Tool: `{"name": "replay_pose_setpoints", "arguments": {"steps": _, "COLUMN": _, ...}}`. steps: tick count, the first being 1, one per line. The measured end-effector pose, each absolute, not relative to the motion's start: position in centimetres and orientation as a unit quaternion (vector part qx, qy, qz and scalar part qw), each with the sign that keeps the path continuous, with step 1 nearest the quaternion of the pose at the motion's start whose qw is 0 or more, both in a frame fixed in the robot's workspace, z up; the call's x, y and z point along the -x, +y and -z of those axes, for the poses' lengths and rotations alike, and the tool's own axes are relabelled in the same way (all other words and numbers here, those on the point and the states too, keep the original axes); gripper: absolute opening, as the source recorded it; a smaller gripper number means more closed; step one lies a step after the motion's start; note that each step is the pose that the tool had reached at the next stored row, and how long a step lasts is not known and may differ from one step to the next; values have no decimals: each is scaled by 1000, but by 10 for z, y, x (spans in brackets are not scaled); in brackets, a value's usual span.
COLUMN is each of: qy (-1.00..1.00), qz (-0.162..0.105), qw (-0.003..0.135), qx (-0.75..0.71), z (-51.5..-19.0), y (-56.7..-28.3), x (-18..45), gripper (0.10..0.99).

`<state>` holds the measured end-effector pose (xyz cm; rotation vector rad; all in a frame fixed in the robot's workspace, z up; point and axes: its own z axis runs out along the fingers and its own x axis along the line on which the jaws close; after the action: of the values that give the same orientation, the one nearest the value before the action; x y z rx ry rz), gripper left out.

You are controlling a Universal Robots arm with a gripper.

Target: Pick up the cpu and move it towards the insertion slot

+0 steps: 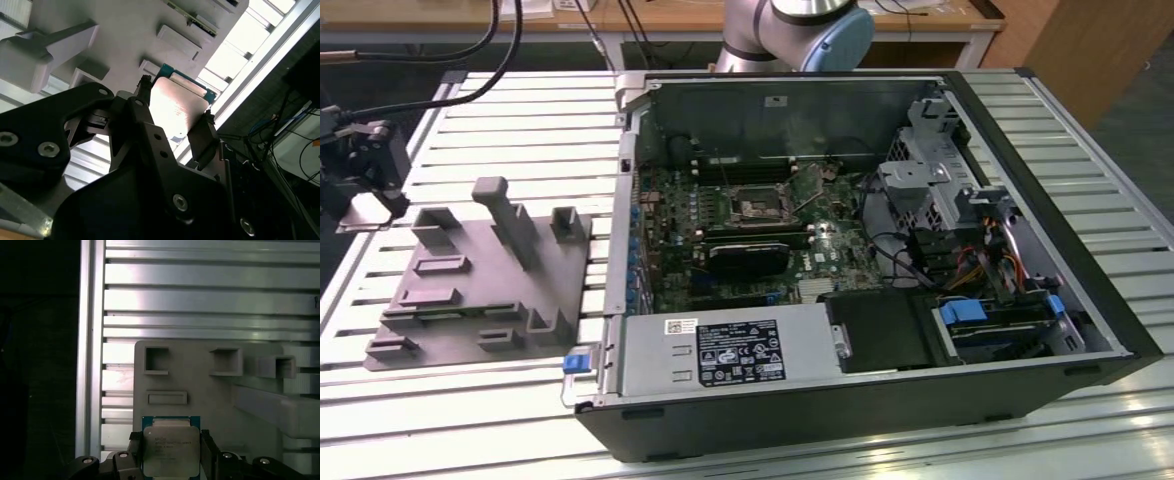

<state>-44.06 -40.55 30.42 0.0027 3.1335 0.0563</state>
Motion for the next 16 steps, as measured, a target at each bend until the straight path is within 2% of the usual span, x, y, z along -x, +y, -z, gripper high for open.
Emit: {"name": "replay_pose_setpoints", "arguments": {"steps": 16, "qy": 1000, "qz": -18, "qw": 4, "qx": -1, "z": -327, "y": -405, "x": 441, "gripper": 545}}
